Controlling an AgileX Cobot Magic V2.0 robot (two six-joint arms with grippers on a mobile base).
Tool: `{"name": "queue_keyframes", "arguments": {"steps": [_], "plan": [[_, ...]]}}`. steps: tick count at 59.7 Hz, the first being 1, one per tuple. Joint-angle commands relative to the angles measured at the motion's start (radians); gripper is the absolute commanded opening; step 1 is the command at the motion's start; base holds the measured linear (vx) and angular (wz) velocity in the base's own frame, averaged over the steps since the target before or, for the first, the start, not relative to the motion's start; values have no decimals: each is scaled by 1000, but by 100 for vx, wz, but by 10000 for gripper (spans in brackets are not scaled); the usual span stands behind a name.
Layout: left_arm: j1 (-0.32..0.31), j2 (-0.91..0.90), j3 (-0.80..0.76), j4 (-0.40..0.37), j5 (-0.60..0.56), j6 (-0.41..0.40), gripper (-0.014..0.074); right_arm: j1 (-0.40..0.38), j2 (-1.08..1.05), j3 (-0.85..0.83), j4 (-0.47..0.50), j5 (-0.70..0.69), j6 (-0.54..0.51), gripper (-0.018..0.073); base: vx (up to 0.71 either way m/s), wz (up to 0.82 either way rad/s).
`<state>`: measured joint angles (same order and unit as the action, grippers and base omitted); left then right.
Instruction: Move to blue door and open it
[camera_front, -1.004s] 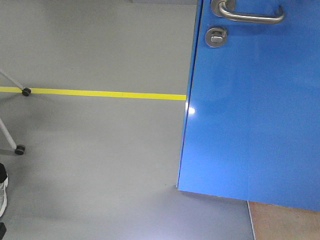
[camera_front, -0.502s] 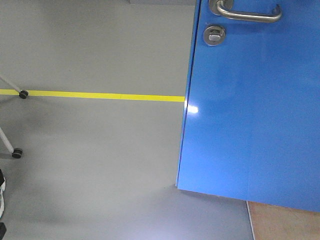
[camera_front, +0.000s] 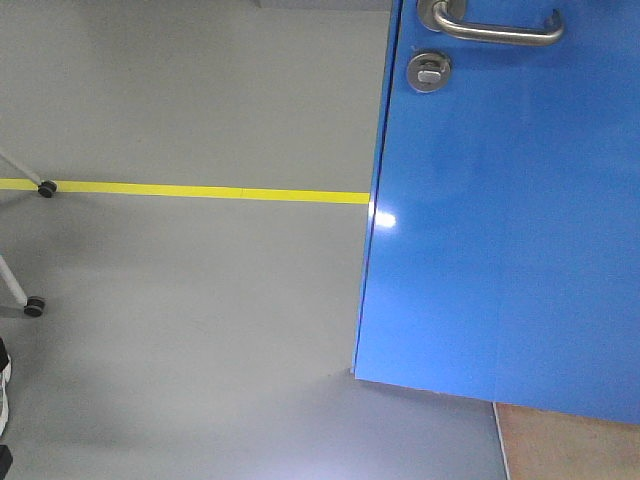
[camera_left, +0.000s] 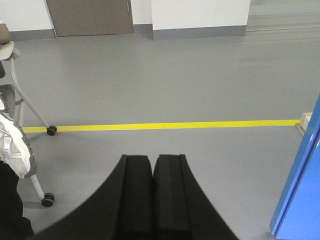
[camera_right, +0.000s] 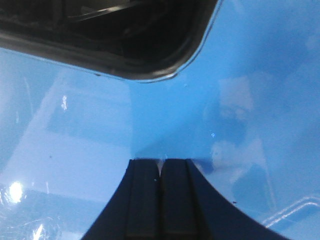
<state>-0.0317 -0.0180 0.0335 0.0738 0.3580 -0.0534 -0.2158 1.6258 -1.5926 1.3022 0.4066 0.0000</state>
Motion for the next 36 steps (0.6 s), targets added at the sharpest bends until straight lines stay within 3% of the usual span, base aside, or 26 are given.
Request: {"name": "queue_keyframes", "arguments": {"steps": [1,4,25,30,36], "plan": [[-2,-10,-32,2,-80,-4,71,-1,-29,-31,-16,-33,-13,-4,0,0],[-2,-10,-32,2,-80,-4,71,-1,-36,-31,-70,-31,-13,-4,0,0],[-2,-10,-32,2,-80,-4,71,8,-176,17,-755,244,-11,-4,0,0],[-2,-10,-32,2,-80,-4,71,37,-260,132,-950,190,11,-4,0,0],[-2,-10,-32,2,-80,-4,71,83,-375,361,-1128,8,66,-4,0,0]]}}
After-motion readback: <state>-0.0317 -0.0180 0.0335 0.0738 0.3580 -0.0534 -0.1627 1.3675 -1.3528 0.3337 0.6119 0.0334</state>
